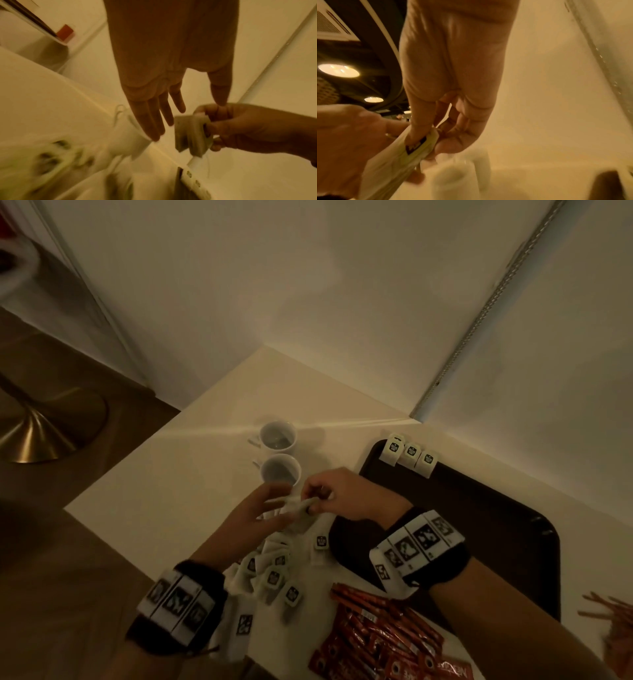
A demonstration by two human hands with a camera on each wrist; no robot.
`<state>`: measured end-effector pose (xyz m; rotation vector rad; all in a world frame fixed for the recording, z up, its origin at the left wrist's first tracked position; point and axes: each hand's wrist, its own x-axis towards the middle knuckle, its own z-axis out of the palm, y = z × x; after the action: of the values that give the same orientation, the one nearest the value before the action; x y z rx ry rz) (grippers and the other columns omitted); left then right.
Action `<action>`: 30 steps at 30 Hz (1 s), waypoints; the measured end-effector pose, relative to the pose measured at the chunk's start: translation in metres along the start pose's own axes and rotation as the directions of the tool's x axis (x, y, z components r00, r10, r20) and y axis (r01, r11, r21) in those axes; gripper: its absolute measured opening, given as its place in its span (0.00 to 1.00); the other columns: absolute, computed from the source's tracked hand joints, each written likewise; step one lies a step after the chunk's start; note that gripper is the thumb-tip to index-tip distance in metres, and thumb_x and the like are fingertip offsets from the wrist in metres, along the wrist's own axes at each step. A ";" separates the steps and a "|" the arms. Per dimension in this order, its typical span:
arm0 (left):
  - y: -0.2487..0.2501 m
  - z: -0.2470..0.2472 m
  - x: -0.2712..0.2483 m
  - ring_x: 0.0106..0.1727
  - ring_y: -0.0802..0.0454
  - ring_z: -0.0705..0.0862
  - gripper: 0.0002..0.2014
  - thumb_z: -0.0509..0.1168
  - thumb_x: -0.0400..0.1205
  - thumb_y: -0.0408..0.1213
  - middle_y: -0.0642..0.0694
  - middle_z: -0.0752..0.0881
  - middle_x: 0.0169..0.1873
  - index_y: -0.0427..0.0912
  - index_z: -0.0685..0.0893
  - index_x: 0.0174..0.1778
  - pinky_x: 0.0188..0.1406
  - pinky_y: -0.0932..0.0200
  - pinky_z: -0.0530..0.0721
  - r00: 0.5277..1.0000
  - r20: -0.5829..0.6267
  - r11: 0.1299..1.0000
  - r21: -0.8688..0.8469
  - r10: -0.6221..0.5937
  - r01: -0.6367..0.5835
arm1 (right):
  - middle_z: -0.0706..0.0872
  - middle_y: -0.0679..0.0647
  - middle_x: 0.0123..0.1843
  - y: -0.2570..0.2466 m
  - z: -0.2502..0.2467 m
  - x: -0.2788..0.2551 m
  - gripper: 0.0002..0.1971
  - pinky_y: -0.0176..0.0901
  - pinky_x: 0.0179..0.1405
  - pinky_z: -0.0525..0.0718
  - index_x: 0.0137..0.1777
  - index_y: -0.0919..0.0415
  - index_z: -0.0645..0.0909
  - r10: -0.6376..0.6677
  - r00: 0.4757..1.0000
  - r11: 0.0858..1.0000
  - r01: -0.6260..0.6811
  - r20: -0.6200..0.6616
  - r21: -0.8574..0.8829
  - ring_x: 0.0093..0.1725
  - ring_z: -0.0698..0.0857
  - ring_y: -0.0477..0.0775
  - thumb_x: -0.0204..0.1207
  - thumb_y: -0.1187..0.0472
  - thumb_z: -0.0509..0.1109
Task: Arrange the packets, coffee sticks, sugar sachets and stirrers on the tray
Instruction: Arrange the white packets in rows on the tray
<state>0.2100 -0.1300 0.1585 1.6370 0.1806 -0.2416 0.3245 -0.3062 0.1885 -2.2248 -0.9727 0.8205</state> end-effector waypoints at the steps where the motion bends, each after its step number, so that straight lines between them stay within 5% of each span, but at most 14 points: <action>1: 0.011 0.004 0.009 0.63 0.55 0.84 0.30 0.70 0.69 0.54 0.52 0.85 0.62 0.51 0.78 0.67 0.61 0.52 0.83 0.997 0.073 1.000 0.025 0.000 -0.002 | 0.83 0.46 0.45 -0.009 -0.011 -0.003 0.08 0.22 0.42 0.73 0.51 0.58 0.85 -0.044 0.999 0.999 0.044 -0.007 -0.030 0.42 0.79 0.39 0.73 0.65 0.74; 6: 0.061 0.024 0.036 0.53 0.47 0.89 0.15 0.64 0.84 0.37 0.44 0.88 0.56 0.44 0.79 0.67 0.48 0.54 0.87 0.972 0.236 0.998 -0.069 0.023 -0.007 | 0.86 0.49 0.42 -0.039 -0.060 -0.018 0.09 0.26 0.40 0.76 0.50 0.60 0.86 -0.158 0.976 0.983 0.142 -0.149 -0.114 0.39 0.80 0.41 0.70 0.67 0.76; 13: 0.103 0.048 0.052 0.51 0.46 0.89 0.24 0.60 0.78 0.49 0.44 0.89 0.52 0.36 0.80 0.64 0.42 0.58 0.87 0.993 0.035 0.893 -0.441 0.115 -0.087 | 0.86 0.50 0.36 -0.045 -0.117 -0.038 0.06 0.31 0.35 0.80 0.46 0.61 0.86 -0.076 0.883 0.996 0.049 -0.463 -0.072 0.34 0.83 0.44 0.70 0.63 0.77; 17: 0.110 0.063 0.056 0.49 0.52 0.89 0.10 0.60 0.82 0.46 0.49 0.90 0.47 0.46 0.81 0.52 0.37 0.62 0.86 0.992 -0.088 0.784 -0.607 0.096 -0.130 | 0.86 0.42 0.37 -0.062 -0.138 -0.050 0.06 0.21 0.36 0.74 0.49 0.58 0.88 -0.101 0.883 0.984 0.021 -0.459 -0.176 0.34 0.81 0.36 0.75 0.59 0.72; 21: 0.113 0.077 0.058 0.45 0.54 0.87 0.02 0.63 0.82 0.38 0.49 0.87 0.43 0.47 0.81 0.45 0.32 0.65 0.82 0.988 -0.103 0.773 -0.616 0.113 -0.152 | 0.85 0.45 0.35 -0.078 -0.146 -0.057 0.07 0.29 0.35 0.74 0.43 0.57 0.86 -0.127 0.883 0.963 0.001 -0.451 -0.271 0.32 0.79 0.38 0.70 0.55 0.77; 27: 0.117 0.092 0.057 0.49 0.56 0.88 0.05 0.63 0.80 0.38 0.49 0.89 0.46 0.45 0.83 0.48 0.33 0.65 0.82 0.978 -0.067 0.769 -0.608 0.198 -0.197 | 0.77 0.41 0.26 -0.087 -0.150 -0.059 0.11 0.33 0.31 0.71 0.34 0.57 0.82 -0.126 0.890 0.933 -0.043 -0.438 -0.357 0.26 0.74 0.39 0.66 0.52 0.80; 30: 0.121 0.092 0.056 0.46 0.59 0.87 0.11 0.61 0.83 0.35 0.53 0.89 0.40 0.50 0.86 0.40 0.31 0.65 0.82 0.974 -0.104 0.758 -0.613 0.204 -0.224 | 0.79 0.44 0.28 -0.087 -0.151 -0.061 0.13 0.28 0.28 0.69 0.36 0.57 0.84 -0.115 0.888 0.950 -0.033 -0.445 -0.312 0.26 0.74 0.39 0.66 0.48 0.79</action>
<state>0.2908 -0.2332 0.2535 0.9818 0.0793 0.0286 0.3617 -0.3419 0.3655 -2.4889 -0.9536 0.0955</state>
